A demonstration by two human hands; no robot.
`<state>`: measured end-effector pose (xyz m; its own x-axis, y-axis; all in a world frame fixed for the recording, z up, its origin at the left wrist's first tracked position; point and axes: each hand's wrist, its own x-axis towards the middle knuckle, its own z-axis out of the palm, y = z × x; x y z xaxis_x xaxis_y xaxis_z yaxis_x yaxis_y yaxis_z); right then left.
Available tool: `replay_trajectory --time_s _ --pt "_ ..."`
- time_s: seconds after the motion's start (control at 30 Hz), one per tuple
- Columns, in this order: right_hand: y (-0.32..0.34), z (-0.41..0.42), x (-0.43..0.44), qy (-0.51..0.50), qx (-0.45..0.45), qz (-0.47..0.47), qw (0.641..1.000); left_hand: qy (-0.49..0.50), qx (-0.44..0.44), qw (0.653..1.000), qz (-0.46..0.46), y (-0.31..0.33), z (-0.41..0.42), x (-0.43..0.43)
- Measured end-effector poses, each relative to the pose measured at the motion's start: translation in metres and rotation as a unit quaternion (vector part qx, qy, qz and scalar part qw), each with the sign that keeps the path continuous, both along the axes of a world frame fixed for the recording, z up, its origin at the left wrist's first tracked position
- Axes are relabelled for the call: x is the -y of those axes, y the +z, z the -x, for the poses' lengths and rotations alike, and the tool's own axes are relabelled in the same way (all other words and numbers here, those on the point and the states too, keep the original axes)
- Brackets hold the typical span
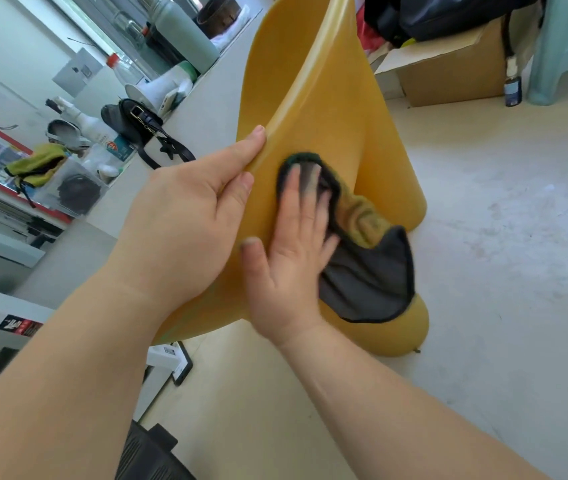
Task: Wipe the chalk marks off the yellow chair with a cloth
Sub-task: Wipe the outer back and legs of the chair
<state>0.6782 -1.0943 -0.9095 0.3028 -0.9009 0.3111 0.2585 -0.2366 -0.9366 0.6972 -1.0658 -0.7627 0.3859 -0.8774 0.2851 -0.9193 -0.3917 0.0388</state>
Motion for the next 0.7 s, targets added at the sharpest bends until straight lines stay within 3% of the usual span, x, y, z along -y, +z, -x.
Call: replay_trajectory --time_s 0.1,0.17,0.33,0.4,0.5,0.57,0.7 --pt "-0.043 -0.005 0.028 -0.061 -0.076 0.06 0.993 0.005 -0.006 1.0 -0.01 0.0 -0.001 0.001" --pt "-0.058 -0.006 0.046 -0.069 -0.085 0.041 0.993 0.005 -0.018 1.0 -0.007 0.002 0.0 0.001" --pt "-0.082 0.002 0.086 0.019 -0.043 -0.205 0.978 0.01 -0.016 1.0 -0.001 0.002 0.005 -0.001" --pt "-0.063 0.006 0.083 0.018 -0.06 -0.225 0.972 0.01 -0.012 1.0 0.005 0.002 0.005 0.0" --pt "-0.018 0.008 0.051 0.006 -0.097 -0.158 0.983 0.011 -0.004 1.0 0.019 -0.001 0.005 0.001" --pt "-0.004 0.009 0.025 0.024 -0.071 -0.08 0.994 0.014 0.012 0.999 0.033 -0.004 0.006 0.001" --pt "-0.046 0.008 0.053 -0.005 -0.067 0.047 0.997 0.024 0.05 0.997 0.05 -0.009 0.014 0.0"
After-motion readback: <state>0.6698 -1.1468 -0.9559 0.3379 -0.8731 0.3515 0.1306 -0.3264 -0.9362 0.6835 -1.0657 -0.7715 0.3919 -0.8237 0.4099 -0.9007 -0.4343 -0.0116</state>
